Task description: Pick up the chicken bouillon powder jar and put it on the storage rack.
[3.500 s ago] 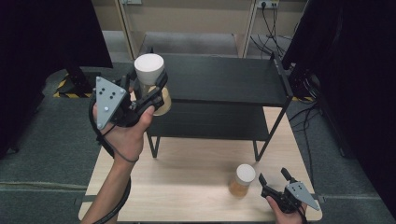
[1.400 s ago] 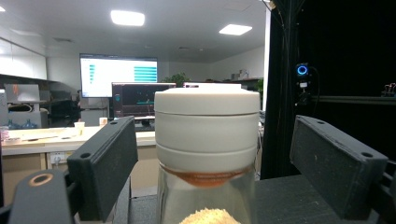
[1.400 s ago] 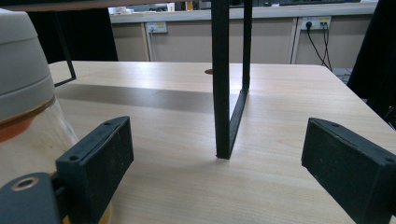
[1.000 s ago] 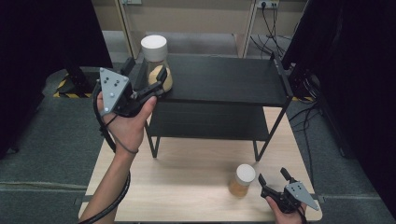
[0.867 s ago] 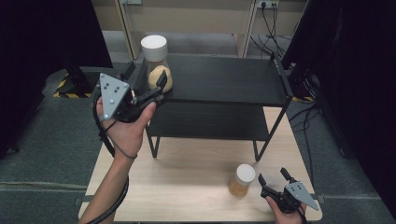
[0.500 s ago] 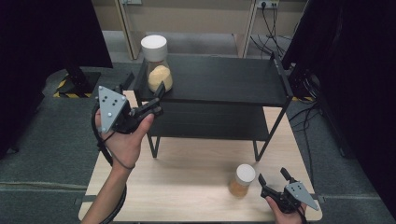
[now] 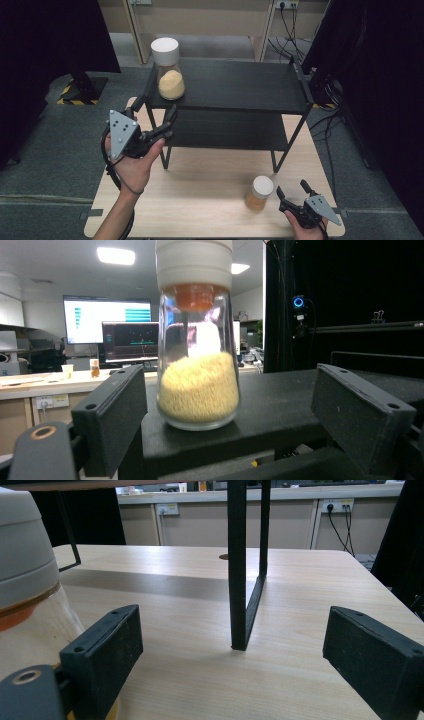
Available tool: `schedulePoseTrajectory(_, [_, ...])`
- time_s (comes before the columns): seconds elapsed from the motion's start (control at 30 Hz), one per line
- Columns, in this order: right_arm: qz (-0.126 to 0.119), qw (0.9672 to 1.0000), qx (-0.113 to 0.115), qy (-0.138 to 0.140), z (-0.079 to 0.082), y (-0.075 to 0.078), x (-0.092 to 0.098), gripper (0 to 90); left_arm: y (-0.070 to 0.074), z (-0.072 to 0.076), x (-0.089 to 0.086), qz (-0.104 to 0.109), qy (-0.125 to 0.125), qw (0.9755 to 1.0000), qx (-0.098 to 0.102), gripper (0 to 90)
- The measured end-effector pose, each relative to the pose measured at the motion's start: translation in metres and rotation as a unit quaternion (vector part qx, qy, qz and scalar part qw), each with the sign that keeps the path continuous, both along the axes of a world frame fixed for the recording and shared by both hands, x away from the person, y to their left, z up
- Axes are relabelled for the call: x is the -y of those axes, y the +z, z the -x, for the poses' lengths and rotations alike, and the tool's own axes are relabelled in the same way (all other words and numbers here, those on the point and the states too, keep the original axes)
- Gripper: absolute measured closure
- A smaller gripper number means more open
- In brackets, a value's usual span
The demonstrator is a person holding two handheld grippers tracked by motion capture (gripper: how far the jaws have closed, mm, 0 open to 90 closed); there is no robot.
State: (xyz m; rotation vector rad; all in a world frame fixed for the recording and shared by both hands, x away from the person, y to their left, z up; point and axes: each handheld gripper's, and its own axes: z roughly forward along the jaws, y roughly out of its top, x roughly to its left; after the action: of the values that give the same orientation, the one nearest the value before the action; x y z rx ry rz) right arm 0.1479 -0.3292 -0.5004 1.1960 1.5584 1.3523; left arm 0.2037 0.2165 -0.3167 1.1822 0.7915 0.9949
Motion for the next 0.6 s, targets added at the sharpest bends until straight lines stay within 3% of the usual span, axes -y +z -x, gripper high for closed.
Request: schedulePoseTrajectory(0.6, [0.001, 1.0000, 0.000, 0.000, 0.000, 0.000, 0.000, 9.4, -0.044, 0.007, -0.009, -0.002, -0.026, 0.9994, -0.022, 14.0])
